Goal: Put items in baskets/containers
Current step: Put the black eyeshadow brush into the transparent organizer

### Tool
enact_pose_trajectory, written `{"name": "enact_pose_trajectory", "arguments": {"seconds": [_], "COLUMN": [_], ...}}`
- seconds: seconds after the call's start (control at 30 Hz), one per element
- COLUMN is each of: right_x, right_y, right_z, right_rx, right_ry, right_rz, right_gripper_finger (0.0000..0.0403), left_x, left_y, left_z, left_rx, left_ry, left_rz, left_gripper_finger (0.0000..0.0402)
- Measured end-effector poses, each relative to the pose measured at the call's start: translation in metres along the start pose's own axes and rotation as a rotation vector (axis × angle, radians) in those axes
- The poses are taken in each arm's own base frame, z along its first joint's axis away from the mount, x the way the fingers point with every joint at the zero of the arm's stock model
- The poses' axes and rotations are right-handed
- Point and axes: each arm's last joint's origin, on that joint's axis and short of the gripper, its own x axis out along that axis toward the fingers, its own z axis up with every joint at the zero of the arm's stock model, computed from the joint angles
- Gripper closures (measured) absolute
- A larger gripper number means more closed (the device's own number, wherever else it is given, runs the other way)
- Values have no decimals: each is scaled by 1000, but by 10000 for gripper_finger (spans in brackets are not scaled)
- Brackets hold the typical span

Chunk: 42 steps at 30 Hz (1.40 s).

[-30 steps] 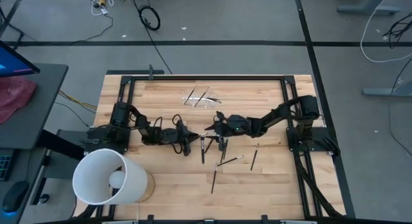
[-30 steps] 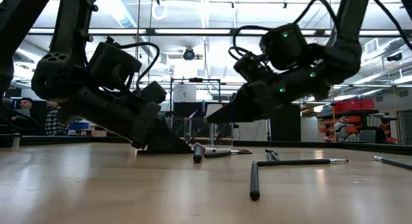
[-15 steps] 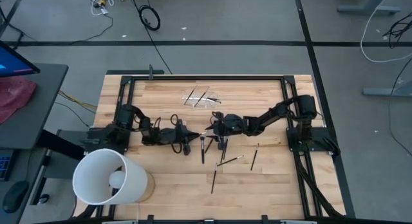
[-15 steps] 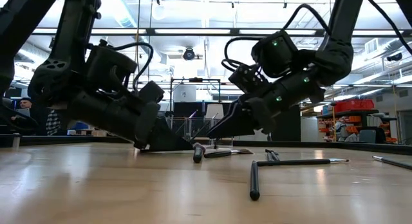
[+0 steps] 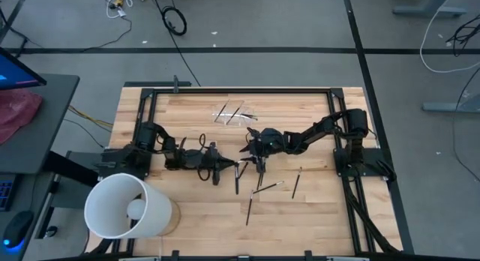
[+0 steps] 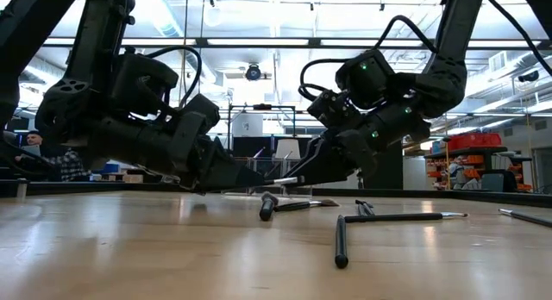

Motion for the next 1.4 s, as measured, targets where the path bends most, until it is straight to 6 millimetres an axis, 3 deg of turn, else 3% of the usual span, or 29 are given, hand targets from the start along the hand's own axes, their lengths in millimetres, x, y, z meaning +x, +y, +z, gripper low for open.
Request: {"name": "enact_pose_trajectory", "arguments": {"seconds": [0.33,0.53,0.63,0.77,1.23,1.4], "right_x": [-1,-12,-15,-15,-13,-13], "right_y": [-1,-2,1,3,3,3], "right_z": [3,24,30,25,18,17], "right_rx": [-31,-53,-59,-54,-27,-29], "right_ry": [-12,-105,-144,-103,-34,-22], "right_rz": [-27,-23,87,145,98,100], "right_gripper_finger": [238,238,238,238,240,267], "left_x": [0,0,0,0,5,6], "left_y": [0,-1,-1,-2,-8,-8], "left_z": [0,-2,-1,0,10,11], "left_rx": [1,7,8,10,30,38], "left_ry": [0,17,17,-2,-74,-81], "left_rz": [-2,7,3,-3,-79,-86], "left_gripper_finger": [383,386,387,381,383,385]}}
